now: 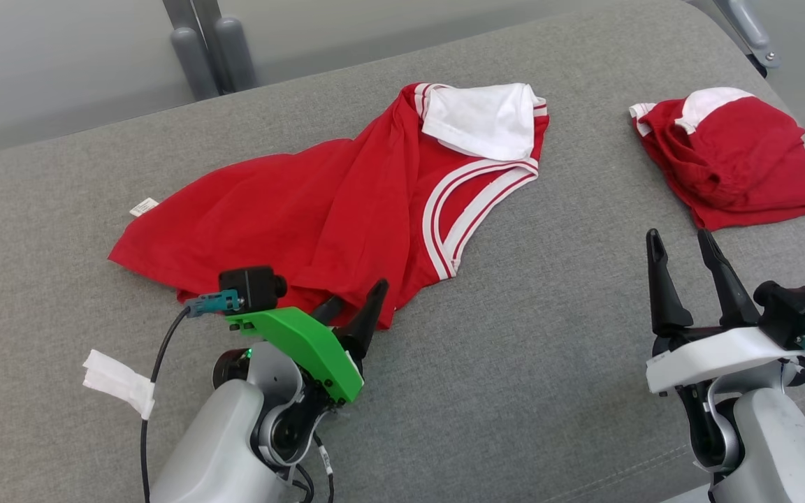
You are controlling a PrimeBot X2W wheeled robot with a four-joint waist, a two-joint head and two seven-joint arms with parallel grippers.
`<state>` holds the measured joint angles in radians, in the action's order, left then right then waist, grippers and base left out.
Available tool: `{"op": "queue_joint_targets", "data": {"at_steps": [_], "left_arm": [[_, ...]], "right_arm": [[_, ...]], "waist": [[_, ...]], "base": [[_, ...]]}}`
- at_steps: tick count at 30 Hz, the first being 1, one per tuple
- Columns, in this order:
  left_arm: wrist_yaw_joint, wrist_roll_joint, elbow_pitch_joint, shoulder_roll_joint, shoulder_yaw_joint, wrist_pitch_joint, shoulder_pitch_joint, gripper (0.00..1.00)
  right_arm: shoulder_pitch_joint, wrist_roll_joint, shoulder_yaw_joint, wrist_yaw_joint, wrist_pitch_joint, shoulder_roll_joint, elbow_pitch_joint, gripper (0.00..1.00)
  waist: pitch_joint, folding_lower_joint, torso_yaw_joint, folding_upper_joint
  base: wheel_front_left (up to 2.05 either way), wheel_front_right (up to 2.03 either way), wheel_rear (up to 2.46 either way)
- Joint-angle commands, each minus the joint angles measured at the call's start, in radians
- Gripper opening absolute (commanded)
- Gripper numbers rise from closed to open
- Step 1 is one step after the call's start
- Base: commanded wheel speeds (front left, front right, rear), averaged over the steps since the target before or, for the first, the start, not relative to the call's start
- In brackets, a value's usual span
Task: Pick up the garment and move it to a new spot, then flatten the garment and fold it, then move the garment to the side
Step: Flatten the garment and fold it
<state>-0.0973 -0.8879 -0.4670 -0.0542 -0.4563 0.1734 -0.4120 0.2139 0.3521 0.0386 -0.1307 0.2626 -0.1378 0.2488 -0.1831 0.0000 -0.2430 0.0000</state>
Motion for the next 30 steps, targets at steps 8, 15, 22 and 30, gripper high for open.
{"op": "queue_joint_targets", "data": {"at_steps": [8,15,22,30], "left_arm": [[0.009,-0.015,0.047,-0.021,0.006,-0.009,0.038,0.00],[0.008,-0.023,0.097,-0.047,0.011,-0.013,0.079,0.00],[-0.002,0.003,0.260,-0.151,-0.005,0.034,0.132,0.00],[-0.008,0.069,0.464,-0.349,-0.047,0.097,0.244,0.00]], "right_arm": [[-0.022,-0.010,-0.006,0.000,0.003,-0.008,0.011,1.00],[-0.047,-0.005,-0.001,0.000,0.003,-0.028,0.032,1.00],[-0.070,-0.007,0.015,0.000,0.003,-0.040,0.051,1.00],[-0.087,0.002,0.025,0.000,0.003,-0.047,0.067,1.00]], "waist": [[0.028,0.0000,0.029,0.0000],[0.097,0.0000,0.118,0.0000],[0.163,0.0000,0.214,0.0000],[0.180,0.0000,0.258,0.0000]], "base": [[0.00,0.00,0.00],[0.00,0.00,0.00],[0.00,0.00,0.00],[0.00,0.00,0.00]]}}
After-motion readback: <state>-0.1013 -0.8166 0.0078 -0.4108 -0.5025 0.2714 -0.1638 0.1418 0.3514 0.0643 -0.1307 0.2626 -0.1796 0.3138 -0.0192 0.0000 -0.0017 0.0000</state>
